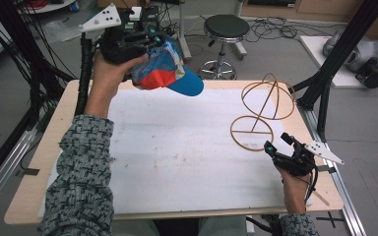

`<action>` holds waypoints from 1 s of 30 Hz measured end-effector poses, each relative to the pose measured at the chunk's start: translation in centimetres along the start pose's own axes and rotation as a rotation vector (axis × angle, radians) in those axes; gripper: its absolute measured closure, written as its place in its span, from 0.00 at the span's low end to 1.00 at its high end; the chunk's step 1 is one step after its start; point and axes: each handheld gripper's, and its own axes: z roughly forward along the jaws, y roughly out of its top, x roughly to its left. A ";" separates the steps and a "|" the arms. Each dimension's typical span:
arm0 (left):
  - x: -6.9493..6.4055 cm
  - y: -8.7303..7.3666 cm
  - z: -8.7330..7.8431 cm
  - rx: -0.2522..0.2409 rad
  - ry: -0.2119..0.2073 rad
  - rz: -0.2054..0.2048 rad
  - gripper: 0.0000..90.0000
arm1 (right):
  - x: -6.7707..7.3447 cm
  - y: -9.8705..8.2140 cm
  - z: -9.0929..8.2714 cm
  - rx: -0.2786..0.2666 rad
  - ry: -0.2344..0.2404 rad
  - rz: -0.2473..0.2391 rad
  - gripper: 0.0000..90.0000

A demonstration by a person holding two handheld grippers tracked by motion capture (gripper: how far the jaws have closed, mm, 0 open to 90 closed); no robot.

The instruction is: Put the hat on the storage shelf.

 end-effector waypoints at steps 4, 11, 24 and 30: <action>0.0 0.2 1.6 -0.001 -0.019 -0.001 0.97 | -0.1 -0.1 -0.3 0.002 -0.003 0.003 0.12; -0.1 0.9 4.5 -0.032 -0.051 -0.004 0.97 | -0.2 -0.1 -0.8 0.006 -0.003 0.008 0.12; -0.9 2.5 9.2 -0.071 -0.105 0.000 0.97 | -0.2 -0.3 -1.0 0.017 0.000 0.006 0.12; -1.4 3.1 11.2 -0.079 -0.134 -0.001 0.97 | -0.2 -0.3 -1.0 0.020 0.005 0.000 0.12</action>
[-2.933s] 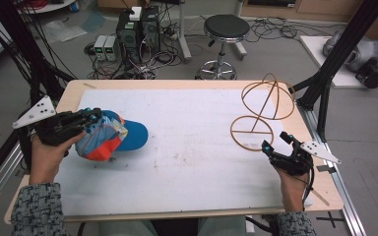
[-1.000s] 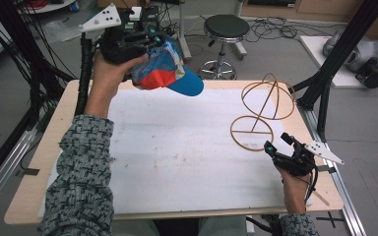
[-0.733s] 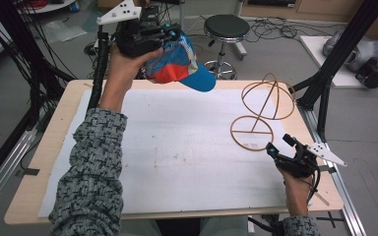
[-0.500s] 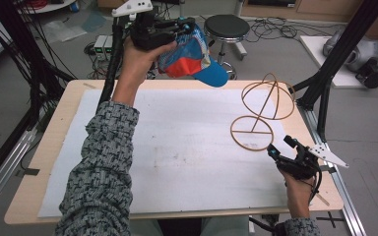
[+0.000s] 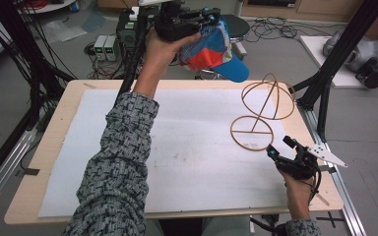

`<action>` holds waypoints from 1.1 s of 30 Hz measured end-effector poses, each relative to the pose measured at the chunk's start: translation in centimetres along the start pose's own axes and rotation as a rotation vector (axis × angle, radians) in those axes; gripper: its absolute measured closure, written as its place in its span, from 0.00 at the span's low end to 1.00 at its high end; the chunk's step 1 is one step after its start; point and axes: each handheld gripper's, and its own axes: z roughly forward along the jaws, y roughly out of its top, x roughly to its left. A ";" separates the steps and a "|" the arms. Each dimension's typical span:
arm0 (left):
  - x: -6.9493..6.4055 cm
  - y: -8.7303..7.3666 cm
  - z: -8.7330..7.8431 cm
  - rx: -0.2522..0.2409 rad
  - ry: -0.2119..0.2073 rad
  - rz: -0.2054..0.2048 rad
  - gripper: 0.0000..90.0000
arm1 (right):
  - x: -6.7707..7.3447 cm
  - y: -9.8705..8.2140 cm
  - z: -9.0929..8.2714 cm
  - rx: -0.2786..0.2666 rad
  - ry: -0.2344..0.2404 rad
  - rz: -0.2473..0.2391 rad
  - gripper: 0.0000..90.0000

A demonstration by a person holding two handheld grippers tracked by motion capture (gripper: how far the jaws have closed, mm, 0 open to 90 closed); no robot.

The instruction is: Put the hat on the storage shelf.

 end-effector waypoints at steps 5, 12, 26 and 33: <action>-0.3 0.3 1.6 -0.014 -0.025 -0.007 0.98 | 0.0 0.0 0.0 0.004 0.001 -0.001 0.12; -0.6 0.1 3.5 -0.026 -0.050 -0.027 0.98 | 0.0 0.0 -0.1 0.008 0.000 -0.005 0.12; -1.2 -1.0 7.1 -0.019 -0.093 -0.050 0.98 | -0.1 0.0 -0.1 0.015 0.006 0.000 0.12; -1.4 -2.3 8.3 0.028 -0.109 -0.082 0.98 | -0.2 0.0 -0.1 0.014 0.008 -0.001 0.12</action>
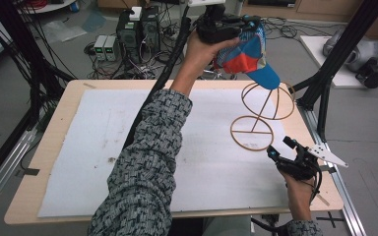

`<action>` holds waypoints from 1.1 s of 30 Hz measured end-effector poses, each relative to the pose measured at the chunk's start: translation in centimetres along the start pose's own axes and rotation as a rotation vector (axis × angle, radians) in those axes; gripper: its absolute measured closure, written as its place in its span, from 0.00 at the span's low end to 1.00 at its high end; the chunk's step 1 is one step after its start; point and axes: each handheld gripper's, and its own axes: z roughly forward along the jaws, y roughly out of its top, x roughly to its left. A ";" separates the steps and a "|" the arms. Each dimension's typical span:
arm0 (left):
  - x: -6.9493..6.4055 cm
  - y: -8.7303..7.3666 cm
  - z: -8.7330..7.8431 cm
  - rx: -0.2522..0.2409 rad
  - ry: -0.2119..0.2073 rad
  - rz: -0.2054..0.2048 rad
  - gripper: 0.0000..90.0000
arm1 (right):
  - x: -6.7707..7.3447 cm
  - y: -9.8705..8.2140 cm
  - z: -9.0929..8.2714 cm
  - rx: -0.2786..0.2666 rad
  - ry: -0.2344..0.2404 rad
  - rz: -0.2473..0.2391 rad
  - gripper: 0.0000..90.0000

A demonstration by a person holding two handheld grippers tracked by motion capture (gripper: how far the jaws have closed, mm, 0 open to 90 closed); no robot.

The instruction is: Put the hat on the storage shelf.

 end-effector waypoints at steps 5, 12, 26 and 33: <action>-0.5 -1.0 1.3 0.060 -0.018 0.008 0.97 | 0.0 0.0 0.0 0.000 0.002 -0.002 0.12; -1.0 -2.6 2.7 0.173 -0.042 0.020 0.97 | 0.0 0.0 0.0 -0.001 0.003 -0.002 0.12; -2.2 -5.0 4.8 0.274 -0.067 0.011 0.98 | 0.0 0.0 0.1 0.003 0.005 0.002 0.12; -2.3 -6.2 5.1 0.267 -0.064 0.005 0.98 | 0.0 0.0 0.1 0.005 0.007 0.004 0.12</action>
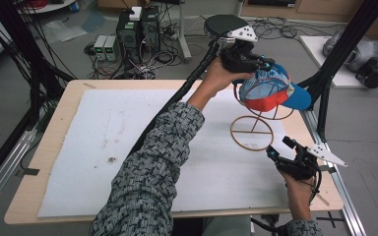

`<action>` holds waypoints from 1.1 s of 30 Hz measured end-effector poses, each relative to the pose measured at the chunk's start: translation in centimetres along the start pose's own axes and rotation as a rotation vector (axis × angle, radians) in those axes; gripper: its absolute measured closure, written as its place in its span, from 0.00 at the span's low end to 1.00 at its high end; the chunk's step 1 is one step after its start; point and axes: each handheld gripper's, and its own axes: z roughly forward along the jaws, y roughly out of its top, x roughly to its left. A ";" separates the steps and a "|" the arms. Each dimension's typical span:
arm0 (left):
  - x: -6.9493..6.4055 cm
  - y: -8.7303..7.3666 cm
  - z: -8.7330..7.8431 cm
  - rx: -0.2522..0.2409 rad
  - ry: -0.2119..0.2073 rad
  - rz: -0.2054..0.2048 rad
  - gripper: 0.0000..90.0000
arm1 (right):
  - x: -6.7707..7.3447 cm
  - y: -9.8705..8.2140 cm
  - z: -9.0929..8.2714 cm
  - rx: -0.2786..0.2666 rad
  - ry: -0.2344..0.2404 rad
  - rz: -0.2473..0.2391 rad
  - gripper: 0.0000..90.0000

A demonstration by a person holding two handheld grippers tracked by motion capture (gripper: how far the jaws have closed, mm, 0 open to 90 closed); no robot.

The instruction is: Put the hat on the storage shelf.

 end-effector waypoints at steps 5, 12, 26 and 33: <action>0.0 -0.9 0.3 0.022 -0.009 -0.012 0.98 | 0.0 0.0 0.0 0.000 0.000 -0.002 0.12; -0.3 -1.5 1.3 0.052 -0.021 0.002 0.98 | 0.0 0.0 0.0 0.001 0.000 -0.006 0.12; 0.0 -2.9 2.8 0.063 -0.040 -0.022 0.97 | 0.0 0.0 0.1 0.005 0.001 -0.002 0.12; 0.2 -3.2 3.0 0.052 -0.053 -0.030 0.97 | 0.0 0.0 0.0 0.000 0.001 -0.004 0.12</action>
